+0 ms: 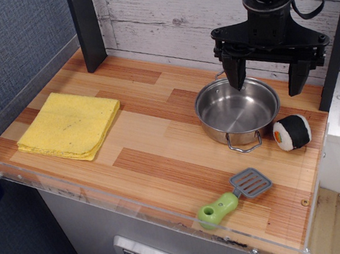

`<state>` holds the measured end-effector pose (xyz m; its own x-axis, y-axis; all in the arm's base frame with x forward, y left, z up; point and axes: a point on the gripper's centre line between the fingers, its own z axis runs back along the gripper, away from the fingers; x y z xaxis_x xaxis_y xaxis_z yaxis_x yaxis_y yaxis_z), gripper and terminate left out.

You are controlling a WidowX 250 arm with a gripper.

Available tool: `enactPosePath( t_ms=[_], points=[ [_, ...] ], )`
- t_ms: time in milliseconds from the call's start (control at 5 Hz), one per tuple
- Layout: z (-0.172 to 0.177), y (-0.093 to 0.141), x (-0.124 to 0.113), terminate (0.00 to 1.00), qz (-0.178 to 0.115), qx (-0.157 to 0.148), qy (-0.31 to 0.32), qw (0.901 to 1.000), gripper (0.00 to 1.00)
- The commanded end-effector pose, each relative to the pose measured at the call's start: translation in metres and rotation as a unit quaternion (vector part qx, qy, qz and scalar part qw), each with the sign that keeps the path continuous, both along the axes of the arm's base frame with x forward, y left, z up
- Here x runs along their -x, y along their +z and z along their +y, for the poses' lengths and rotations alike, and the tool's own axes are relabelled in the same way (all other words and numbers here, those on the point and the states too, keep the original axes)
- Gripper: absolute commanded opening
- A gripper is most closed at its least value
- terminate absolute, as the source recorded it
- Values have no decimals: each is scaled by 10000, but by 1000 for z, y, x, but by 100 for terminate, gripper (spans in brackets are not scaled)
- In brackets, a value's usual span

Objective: Move the yellow cloth from the left side of the cutting board next to and left of the silver pot.

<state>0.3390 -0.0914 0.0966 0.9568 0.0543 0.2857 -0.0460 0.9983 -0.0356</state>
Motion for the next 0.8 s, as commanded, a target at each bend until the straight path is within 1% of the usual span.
enactPosePath(
  t_ms=[0,200,400,600],
  points=[
    [0,0,0,0,0,0,0,10000,100],
    [46,-5,0,0,207,-242,303,9990,100],
    [80,-9,0,0,218,-104,594,9979,100],
    [112,-5,-2,0,160,-165,851,9961,100]
  ],
)
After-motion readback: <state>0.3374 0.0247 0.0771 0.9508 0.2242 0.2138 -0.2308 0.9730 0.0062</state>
